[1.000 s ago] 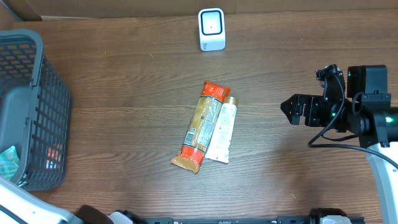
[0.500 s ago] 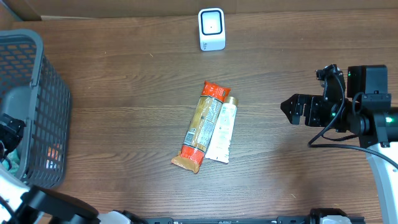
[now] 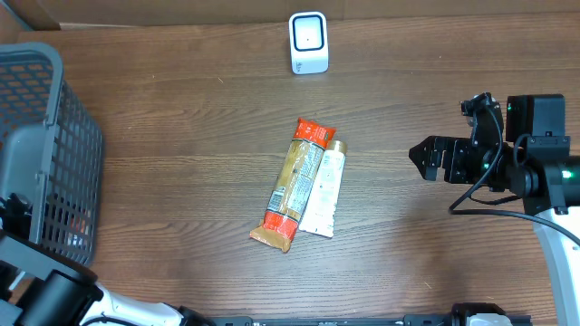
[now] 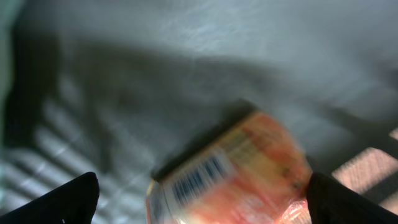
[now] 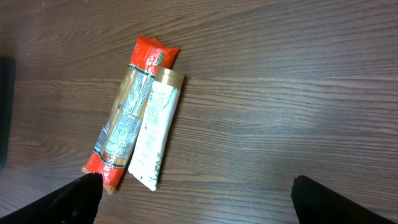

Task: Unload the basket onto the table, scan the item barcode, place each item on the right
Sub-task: 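Reach the left gripper into the basket and grasp the orange packet, then place the small orange packet left of the spaghetti pack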

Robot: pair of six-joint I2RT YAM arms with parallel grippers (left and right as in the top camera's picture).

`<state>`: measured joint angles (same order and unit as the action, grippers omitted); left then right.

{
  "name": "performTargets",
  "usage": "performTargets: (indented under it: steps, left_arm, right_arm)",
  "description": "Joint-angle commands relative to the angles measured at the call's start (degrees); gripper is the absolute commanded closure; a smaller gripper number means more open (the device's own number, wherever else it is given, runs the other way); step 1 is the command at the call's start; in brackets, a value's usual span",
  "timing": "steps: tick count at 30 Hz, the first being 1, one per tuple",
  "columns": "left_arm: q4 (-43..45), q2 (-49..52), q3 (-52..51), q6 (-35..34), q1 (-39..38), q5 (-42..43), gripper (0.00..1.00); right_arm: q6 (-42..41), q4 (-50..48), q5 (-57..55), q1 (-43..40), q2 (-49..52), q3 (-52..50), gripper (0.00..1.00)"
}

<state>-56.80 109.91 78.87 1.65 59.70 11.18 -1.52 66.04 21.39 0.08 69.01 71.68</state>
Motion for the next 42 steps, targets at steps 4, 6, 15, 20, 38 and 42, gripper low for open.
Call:
performTargets:
  steps: [4, 6, 15, 20, 38, 42]
  left_arm:
    - [0.2, 4.5, -0.4, 1.6, -0.2, -0.6, 0.16]
    - [0.2, 5.5, -0.4, 1.6, -0.2, -0.6, 0.27]
    - [-3.7, 6.3, 7.3, 0.8, -0.2, -0.7, 0.96]
    - [-14.0, 6.2, 27.6, -0.4, -0.2, 2.4, 0.96]
    - [-40.0, 1.5, 74.2, 4.9, -30.9, 18.3, 0.96]
    - [-40.0, 1.5, 65.4, 4.3, -43.7, 14.6, 0.96]
  right_arm:
    - [-0.2, -0.2, -0.3, -0.1, -0.1, 1.0, 0.0]
    - [-0.2, -0.2, -0.3, -0.1, -0.1, 1.0, 0.0]
    - [-0.2, -0.1, -0.3, -0.1, -0.1, 1.0, 0.0]
    - [-0.2, -0.2, -0.3, -0.1, -0.1, 1.0, 0.0]
    - [-0.2, -0.4, -0.3, -0.1, -0.1, 1.0, 0.0]
    - [-0.2, -0.3, -0.3, -0.1, -0.1, 1.0, 0.0]
